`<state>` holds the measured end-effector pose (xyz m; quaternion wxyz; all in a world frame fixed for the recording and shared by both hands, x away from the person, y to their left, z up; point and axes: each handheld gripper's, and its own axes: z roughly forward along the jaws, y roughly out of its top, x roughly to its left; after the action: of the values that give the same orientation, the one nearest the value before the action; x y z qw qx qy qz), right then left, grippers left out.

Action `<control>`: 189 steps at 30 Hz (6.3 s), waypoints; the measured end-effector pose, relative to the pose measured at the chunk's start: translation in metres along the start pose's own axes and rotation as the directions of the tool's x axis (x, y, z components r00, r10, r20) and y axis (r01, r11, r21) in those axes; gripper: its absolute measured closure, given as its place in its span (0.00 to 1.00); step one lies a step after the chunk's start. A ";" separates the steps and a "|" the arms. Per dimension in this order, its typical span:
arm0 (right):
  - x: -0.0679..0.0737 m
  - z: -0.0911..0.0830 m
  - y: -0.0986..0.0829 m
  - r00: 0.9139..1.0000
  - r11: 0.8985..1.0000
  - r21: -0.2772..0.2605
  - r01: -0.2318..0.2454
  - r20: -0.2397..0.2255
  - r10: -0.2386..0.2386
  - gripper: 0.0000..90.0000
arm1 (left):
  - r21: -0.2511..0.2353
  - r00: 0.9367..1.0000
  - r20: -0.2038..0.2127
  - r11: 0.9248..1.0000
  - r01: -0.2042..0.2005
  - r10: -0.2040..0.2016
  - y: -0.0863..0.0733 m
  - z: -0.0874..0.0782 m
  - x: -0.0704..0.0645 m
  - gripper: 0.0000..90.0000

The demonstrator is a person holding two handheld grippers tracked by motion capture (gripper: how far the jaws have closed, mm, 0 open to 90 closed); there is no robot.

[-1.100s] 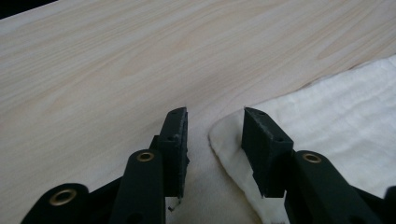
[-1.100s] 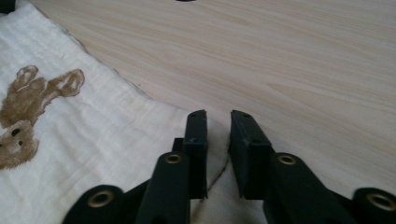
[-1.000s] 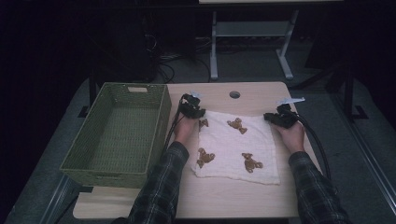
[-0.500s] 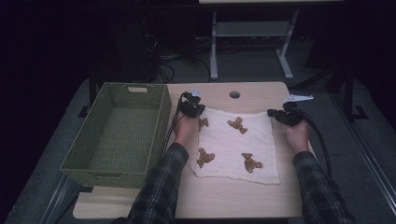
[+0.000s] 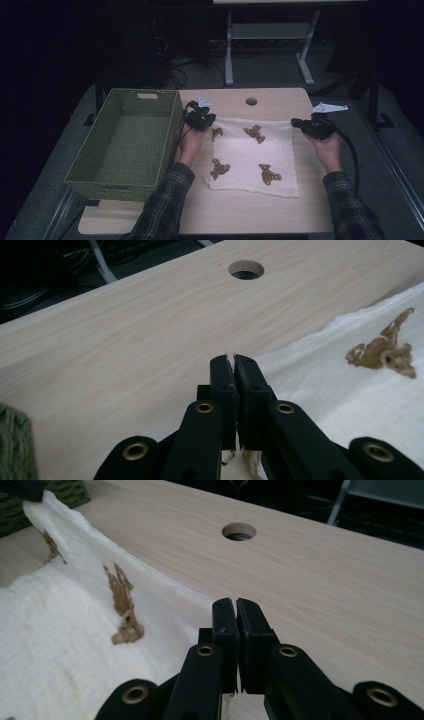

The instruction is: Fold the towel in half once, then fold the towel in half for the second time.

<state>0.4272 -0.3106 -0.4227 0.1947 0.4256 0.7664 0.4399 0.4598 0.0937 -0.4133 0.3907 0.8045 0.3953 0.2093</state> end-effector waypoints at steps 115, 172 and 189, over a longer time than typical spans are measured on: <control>0.059 -0.045 -0.072 0.999 0.995 0.102 -0.020 -0.037 0.024 0.74 | 0.093 0.980 0.197 0.995 -0.039 0.020 -0.061 -0.032 -0.042 0.58; 0.043 -0.045 -0.053 0.999 1.000 0.011 0.029 -0.020 -0.028 0.98 | 0.003 0.990 0.132 0.999 -0.040 0.040 -0.054 -0.061 -0.039 0.96; 0.057 -0.063 -0.071 0.997 0.997 0.051 0.060 -0.051 -0.057 0.98 | 0.013 0.978 0.184 0.995 -0.100 0.096 -0.065 -0.082 -0.053 0.96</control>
<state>0.3186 -0.3129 -0.4445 0.1772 0.3968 0.7945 0.4242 0.3443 0.1145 -0.4163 0.4057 0.8431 0.3200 0.1489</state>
